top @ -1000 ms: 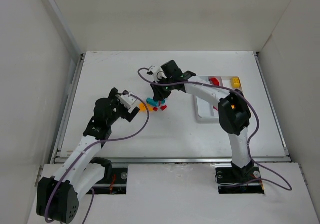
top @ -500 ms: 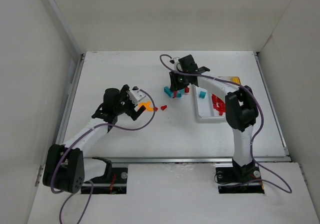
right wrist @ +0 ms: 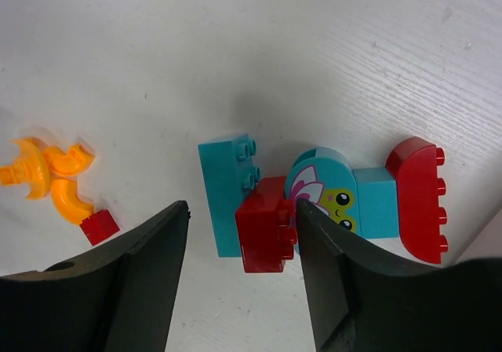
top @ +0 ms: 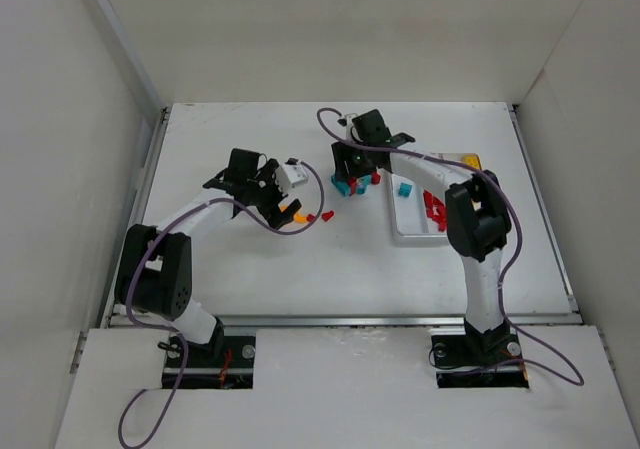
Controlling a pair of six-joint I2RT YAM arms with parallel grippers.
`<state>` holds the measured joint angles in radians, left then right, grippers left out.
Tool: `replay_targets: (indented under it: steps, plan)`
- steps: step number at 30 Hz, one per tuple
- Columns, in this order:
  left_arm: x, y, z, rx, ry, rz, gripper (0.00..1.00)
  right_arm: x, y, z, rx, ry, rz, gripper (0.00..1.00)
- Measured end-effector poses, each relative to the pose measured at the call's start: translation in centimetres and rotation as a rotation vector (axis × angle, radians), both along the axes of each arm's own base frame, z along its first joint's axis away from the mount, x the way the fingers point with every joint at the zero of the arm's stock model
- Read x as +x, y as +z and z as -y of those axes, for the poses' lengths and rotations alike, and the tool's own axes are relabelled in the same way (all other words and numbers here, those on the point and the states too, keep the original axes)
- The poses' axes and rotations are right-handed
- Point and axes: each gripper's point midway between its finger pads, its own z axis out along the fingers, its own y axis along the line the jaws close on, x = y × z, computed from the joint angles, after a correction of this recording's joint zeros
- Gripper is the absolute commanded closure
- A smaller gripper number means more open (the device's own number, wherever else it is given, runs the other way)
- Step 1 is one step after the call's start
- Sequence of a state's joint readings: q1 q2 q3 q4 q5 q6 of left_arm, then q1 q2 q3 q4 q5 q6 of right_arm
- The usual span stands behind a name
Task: Sort the legos into containers by color
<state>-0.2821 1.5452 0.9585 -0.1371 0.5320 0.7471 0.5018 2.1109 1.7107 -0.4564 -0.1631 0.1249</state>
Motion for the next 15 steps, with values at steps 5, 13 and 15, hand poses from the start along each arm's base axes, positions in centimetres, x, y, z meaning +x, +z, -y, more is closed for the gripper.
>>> replay_targets:
  steps: [5, 13, 15]
  plan:
    - [-1.3, -0.7, 0.3, 0.012, -0.037, -0.045, 0.00, 0.1, 0.7, 1.2, -0.018, -0.034, 0.014, 0.34]
    - [-1.1, -0.2, 0.8, 0.009, -0.049, -0.034, 0.00, 3.1, 4.5, 7.6, -0.019, -0.146, 0.097, 0.30]
    - [-1.0, -0.1, 0.8, 0.009, -0.051, -0.028, 0.00, 3.2, 4.3, 8.2, -0.049, -0.161, 0.100, 0.30]
